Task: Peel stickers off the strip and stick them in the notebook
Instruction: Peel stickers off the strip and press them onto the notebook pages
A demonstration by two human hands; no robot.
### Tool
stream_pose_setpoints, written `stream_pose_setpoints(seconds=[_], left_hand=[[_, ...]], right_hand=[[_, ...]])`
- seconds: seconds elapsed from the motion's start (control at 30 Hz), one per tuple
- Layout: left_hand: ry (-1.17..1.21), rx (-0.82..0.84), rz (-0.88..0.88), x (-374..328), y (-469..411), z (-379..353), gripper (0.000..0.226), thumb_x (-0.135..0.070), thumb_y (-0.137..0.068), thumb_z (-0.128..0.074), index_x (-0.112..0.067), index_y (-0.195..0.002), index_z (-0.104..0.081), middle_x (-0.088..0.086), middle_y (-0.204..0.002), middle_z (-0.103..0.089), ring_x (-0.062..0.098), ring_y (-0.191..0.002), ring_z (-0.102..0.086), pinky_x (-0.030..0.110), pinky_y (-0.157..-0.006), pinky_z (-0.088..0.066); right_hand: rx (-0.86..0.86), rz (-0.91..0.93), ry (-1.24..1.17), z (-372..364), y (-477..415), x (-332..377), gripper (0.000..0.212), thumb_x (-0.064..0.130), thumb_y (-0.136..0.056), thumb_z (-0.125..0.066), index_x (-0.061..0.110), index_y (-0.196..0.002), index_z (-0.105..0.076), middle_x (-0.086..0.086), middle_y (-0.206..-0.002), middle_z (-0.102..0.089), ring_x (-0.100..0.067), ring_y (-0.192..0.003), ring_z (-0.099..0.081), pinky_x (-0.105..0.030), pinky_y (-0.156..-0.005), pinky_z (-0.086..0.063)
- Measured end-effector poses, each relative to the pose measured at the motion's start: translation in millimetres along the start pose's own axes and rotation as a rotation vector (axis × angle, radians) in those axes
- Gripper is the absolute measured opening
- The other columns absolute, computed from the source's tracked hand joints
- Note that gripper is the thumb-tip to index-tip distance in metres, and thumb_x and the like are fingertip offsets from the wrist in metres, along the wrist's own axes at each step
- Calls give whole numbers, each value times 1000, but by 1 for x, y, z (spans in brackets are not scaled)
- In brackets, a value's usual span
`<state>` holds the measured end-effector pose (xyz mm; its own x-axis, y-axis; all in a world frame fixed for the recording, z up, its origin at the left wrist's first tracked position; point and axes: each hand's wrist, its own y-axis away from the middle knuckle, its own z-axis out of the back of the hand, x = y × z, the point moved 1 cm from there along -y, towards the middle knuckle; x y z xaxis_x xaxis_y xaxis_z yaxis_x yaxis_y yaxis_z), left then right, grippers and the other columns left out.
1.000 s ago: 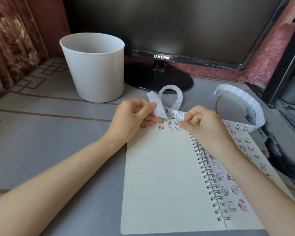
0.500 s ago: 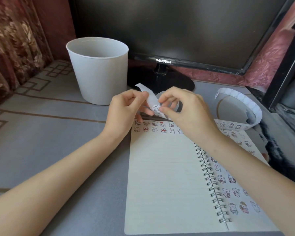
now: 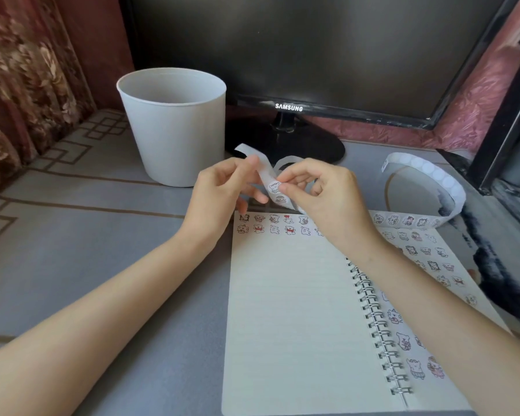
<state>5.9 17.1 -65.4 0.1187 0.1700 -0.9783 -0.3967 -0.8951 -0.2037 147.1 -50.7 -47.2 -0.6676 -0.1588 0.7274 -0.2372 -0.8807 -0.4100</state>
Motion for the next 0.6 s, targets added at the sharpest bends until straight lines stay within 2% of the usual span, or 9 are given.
stream_pose_setpoints(seconds=[0.13, 0.2, 0.37, 0.47, 0.6], left_hand=[[-82, 33, 5, 3, 1, -1, 20, -21, -93, -59, -4, -86, -68, -1, -82, -71, 8, -60, -63, 19, -46, -41], [-105, 43, 0, 4, 2, 0, 16, -19, -90, -62, -7, -83, -69, -2, -78, -71, 7, -62, -63, 20, -48, -42], [-97, 12, 18, 6, 2, 1, 17, -18, -89, -64, -3, -83, -70, 1, -76, -70, 8, -62, -64, 22, -50, -43], [-98, 15, 24, 7, 1, 2, 17, -18, -89, -64, -4, -81, -70, 2, -75, -70, 11, -67, -68, 23, -52, -46], [-106, 20, 25, 8, 0, 3, 16, -19, -89, -64, -7, -79, -70, 4, -76, -71, 13, -70, -70, 21, -53, -48]], right_hand=[[-15, -4, -29, 0, -2, -1, 8, 9, -81, -71, 16, -83, -70, 13, -76, -66, -5, -76, -61, -11, -70, -44], [-7, -2, -25, 0, -2, -2, 9, 8, -81, -71, 17, -82, -69, 10, -77, -67, -8, -76, -61, -13, -71, -46], [7, 12, 85, -2, -1, -3, 7, 14, -82, -69, 21, -82, -69, 14, -73, -60, -4, -66, -54, -21, -64, -43], [-29, 115, 211, -2, 0, 0, 6, 16, -80, -71, 21, -81, -69, 19, -77, -52, -5, -76, -51, -26, -69, -43], [-65, 194, 277, -3, 1, 1, 5, 17, -79, -73, 20, -80, -70, 13, -87, -49, -6, -85, -42, -20, -73, -39]])
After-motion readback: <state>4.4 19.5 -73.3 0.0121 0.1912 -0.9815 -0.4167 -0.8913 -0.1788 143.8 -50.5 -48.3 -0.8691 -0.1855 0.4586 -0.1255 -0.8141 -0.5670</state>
